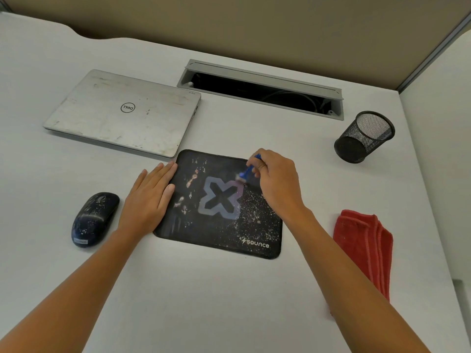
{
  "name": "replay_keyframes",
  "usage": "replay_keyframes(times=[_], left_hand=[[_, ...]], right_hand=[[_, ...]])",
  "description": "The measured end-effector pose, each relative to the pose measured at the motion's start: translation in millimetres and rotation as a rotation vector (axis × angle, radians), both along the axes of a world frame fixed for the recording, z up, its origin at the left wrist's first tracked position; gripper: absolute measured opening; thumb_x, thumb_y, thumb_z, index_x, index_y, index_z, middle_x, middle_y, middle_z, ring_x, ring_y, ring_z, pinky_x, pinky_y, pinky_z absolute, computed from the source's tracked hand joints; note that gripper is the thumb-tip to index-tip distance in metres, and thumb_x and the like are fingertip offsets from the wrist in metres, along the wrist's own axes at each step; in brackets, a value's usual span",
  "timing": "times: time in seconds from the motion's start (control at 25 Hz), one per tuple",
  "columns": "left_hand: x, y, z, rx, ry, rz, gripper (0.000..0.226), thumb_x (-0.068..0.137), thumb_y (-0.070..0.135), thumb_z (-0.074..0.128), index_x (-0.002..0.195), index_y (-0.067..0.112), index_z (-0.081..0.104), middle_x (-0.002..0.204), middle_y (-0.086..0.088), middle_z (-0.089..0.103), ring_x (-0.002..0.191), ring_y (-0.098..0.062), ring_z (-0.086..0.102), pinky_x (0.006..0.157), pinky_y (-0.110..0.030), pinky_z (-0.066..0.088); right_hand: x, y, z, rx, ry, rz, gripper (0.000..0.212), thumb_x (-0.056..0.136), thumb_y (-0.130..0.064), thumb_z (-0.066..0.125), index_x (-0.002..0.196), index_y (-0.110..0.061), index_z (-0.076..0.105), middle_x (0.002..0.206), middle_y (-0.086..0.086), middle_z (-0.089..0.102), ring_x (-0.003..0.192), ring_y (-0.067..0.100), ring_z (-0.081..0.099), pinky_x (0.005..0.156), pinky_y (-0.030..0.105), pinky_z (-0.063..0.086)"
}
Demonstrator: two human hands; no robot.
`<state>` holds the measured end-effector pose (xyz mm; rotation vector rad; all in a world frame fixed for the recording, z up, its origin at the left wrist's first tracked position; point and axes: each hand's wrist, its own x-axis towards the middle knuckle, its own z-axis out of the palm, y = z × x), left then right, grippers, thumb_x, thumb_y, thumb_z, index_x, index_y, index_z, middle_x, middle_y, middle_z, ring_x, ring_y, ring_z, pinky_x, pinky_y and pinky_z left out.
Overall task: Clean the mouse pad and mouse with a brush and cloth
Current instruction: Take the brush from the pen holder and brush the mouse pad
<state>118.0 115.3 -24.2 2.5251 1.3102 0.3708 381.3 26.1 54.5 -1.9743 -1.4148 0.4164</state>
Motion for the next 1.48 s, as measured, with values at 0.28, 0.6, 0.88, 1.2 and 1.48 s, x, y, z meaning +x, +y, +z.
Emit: replay_keyframes(times=[0.28,0.6,0.88,1.2,1.48], left_hand=[[0,0,-1,0.002,-0.007,-0.002,0.053,0.100,0.035,0.021,0.152,0.022,0.027,0.157,0.007,0.028,0.146,-0.011,0.020,0.121,-0.036,0.010],[-1,1,-3,0.003,-0.014,-0.001,0.054,0.100,0.038,0.018,0.152,0.022,0.027,0.156,0.007,0.028,0.146,-0.010,0.020,0.121,-0.036,0.010],[-1,2,-4,0.000,-0.028,-0.002,0.054,0.100,0.039,0.017,0.151,0.023,0.027,0.156,0.007,0.029,0.146,-0.010,0.020,0.121,-0.036,0.010],[-2,2,-5,0.010,-0.034,-0.003,0.055,0.100,0.039,0.016,0.151,0.023,0.028,0.156,0.007,0.030,0.146,-0.010,0.021,0.121,-0.035,0.010],[-2,2,-5,0.008,-0.038,-0.003,0.055,0.100,0.040,0.016,0.151,0.023,0.029,0.156,0.007,0.031,0.146,-0.010,0.021,0.121,-0.035,0.011]], right_hand=[[-3,6,3,-0.034,-0.049,-0.010,0.021,0.098,-0.024,0.046,0.096,-0.020,0.067,0.086,-0.004,0.068,0.076,0.015,0.060,0.065,0.031,0.048],[2,0,5,-0.027,-0.206,-0.096,0.023,0.099,-0.026,0.045,0.105,-0.023,0.067,0.097,-0.004,0.070,0.083,0.018,0.062,0.064,0.027,0.043],[3,-7,5,-0.055,-0.210,-0.060,0.018,0.098,-0.014,0.046,0.097,-0.020,0.063,0.090,-0.004,0.068,0.078,0.017,0.060,0.058,0.024,0.038],[6,-4,9,-0.084,-0.225,-0.074,0.020,0.098,-0.015,0.048,0.104,-0.020,0.066,0.099,-0.003,0.070,0.085,0.019,0.063,0.066,0.027,0.044],[-6,6,9,-0.002,-0.111,-0.072,0.029,0.100,-0.027,0.041,0.104,-0.013,0.065,0.091,0.004,0.071,0.080,0.021,0.066,0.071,0.037,0.054]])
